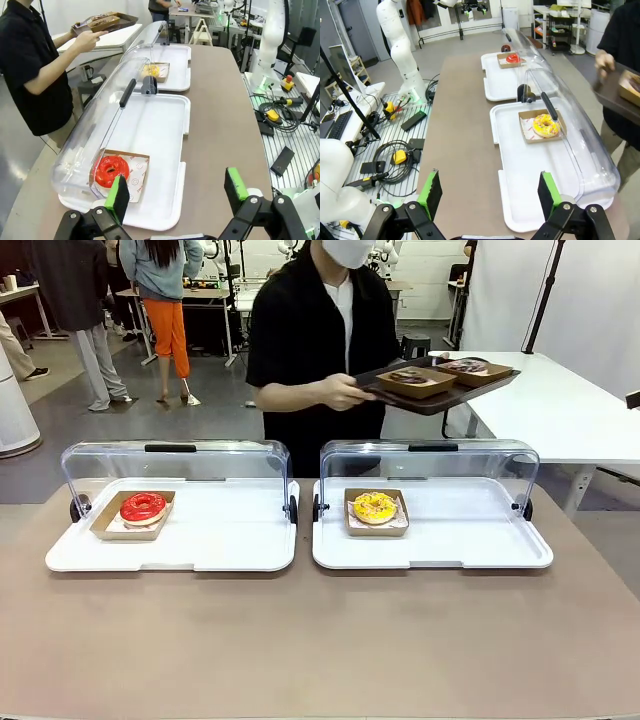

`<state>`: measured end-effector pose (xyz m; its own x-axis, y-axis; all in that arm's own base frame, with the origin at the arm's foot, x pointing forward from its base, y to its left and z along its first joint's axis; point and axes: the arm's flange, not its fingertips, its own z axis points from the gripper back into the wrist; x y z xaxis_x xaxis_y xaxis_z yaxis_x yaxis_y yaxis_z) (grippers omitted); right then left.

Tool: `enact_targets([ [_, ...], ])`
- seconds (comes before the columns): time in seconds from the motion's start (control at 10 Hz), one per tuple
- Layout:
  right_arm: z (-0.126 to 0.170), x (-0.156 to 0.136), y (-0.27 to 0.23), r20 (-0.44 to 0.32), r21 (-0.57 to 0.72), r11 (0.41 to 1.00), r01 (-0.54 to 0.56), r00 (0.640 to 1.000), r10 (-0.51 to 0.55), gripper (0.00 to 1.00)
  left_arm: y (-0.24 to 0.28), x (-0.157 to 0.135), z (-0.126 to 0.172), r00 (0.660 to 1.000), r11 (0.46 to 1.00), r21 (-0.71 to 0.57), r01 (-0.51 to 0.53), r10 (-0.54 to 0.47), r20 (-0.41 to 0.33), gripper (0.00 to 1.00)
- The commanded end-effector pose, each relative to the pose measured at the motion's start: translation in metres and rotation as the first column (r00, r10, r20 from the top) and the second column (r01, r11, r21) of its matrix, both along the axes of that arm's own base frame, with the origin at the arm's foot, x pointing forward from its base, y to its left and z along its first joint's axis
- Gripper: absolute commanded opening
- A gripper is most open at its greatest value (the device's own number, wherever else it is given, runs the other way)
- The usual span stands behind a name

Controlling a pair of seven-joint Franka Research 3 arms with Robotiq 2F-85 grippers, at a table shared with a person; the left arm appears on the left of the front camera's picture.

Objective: Provide the desired donut to the person.
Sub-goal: Place the picked Paper togo box onto the Handle tray extended by the person.

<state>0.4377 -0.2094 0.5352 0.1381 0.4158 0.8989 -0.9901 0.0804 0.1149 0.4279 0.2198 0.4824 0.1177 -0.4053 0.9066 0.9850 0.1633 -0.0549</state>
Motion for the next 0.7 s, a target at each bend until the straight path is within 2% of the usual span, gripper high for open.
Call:
enact_targets([
  [0.0, -0.0008, 0.0002, 0.0028, 0.005, 0.008, 1.000, 0.008, 1.000, -0.008, 1.00, 0.0024, -0.0012, 0.0011, 1.000, 1.000, -0.002, 0.005, -0.005, 0.011, 1.00],
  [0.6, -0.0008, 0.0002, 0.0028, 0.005, 0.008, 1.000, 0.008, 1.000, -0.008, 1.00, 0.0024, -0.0012, 0.0011, 1.000, 1.000, -0.002, 0.005, -0.005, 0.011, 1.00],
])
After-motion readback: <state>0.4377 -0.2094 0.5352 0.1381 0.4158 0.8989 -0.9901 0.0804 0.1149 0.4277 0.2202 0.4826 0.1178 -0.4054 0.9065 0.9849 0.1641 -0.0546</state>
